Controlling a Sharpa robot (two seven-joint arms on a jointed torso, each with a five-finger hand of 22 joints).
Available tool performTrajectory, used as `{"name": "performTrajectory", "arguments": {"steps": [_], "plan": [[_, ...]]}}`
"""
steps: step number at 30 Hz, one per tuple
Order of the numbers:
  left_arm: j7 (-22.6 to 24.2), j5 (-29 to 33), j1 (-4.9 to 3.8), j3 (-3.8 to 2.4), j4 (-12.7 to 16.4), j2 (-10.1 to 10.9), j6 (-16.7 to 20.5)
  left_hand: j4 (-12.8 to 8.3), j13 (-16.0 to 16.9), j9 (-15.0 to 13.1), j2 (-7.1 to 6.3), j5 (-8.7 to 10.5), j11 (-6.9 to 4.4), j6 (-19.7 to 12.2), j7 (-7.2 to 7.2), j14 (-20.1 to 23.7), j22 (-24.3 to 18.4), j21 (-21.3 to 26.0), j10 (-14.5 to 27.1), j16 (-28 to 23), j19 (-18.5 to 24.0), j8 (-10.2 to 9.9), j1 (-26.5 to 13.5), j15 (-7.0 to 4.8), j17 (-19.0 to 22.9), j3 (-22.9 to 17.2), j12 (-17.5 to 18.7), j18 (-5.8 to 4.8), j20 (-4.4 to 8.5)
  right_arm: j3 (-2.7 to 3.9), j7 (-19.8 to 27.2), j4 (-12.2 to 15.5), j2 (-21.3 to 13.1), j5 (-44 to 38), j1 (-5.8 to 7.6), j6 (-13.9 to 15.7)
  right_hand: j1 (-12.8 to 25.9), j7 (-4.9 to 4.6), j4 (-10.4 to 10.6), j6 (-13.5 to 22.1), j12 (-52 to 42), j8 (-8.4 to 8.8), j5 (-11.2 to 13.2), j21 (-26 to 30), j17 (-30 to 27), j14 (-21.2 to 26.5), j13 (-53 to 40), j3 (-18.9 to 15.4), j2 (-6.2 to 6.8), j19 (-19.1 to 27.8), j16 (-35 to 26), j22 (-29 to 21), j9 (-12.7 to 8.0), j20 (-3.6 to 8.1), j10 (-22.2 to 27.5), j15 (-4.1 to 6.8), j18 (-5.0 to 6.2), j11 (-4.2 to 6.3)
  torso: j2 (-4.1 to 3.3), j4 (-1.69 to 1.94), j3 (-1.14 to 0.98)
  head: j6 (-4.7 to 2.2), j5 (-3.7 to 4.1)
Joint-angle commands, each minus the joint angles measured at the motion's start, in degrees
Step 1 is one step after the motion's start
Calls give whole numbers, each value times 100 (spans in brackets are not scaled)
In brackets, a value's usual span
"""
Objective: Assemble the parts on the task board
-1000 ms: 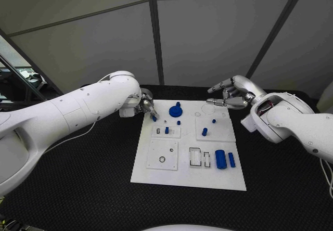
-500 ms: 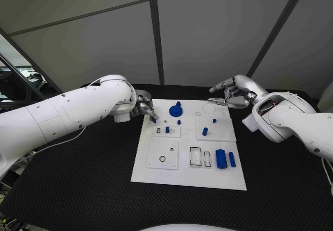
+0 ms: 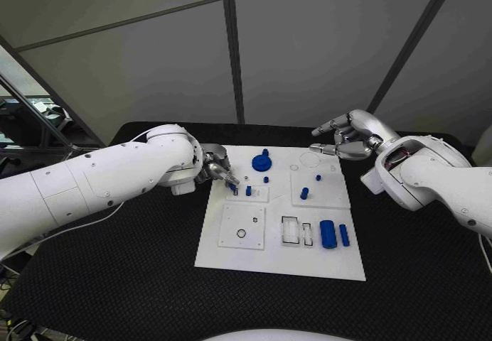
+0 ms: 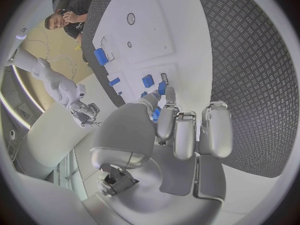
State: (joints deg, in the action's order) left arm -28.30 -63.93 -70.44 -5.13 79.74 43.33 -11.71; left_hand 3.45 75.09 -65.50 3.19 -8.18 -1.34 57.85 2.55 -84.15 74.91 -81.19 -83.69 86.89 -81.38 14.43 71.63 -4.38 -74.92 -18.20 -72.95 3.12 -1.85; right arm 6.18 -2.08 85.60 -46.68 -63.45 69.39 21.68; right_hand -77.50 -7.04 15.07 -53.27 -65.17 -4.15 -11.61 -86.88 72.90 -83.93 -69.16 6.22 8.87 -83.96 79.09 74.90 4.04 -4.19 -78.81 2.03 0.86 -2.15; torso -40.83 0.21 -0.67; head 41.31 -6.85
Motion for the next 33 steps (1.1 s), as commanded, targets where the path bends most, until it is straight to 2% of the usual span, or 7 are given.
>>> {"name": "performTrajectory", "arguments": {"steps": [1, 12, 33], "plan": [[-85, 56, 39, -3, 53, 1, 293, -817, 840, -31, -2, -35, -24, 26, -11, -492, 336, -24, -87, -4, -48, 28, -64, -39, -1155, -788, -32, 1, 9, 4, 61, 4, 1, -1, 10, -28, 17, 12, 5, -38, -15, 28, 16, 15, 5, -239, -9, 28, -27, -348, -22, 1110, -7, 21, 8, 37, 26, 15, -8, -13, 2, 1, 0], [-107, 35, 112, -3, 118, -17, 251, -833, 840, -40, -3, -54, -25, 25, -11, -492, 339, -25, -88, -4, -49, 31, -77, -41, -1155, -803, -32, 0, 11, 4, 66, 0, 3, -1, 9, -37, 17, 12, 5, -38, -15, 28, 16, 15, 5, -239, -9, 28, -27, -348, -22, 1110, -7, 21, 8, 37, 26, 15, -7, -9, 1, 19, 3], [-126, -118, 126, -5, 134, -3, -138, -896, 838, -63, -18, -57, -27, 23, -11, -495, 336, -20, -87, 8, -44, 37, -101, -43, -1168, -849, -25, 2, 14, 4, 71, -7, -4, 0, 9, -59, 22, 12, 4, -41, -18, 29, 19, 9, 1, -239, -10, 26, -28, -353, -26, 1117, -7, 21, 7, 37, 24, 16, -7, -7, 3, 36, 14]]}}
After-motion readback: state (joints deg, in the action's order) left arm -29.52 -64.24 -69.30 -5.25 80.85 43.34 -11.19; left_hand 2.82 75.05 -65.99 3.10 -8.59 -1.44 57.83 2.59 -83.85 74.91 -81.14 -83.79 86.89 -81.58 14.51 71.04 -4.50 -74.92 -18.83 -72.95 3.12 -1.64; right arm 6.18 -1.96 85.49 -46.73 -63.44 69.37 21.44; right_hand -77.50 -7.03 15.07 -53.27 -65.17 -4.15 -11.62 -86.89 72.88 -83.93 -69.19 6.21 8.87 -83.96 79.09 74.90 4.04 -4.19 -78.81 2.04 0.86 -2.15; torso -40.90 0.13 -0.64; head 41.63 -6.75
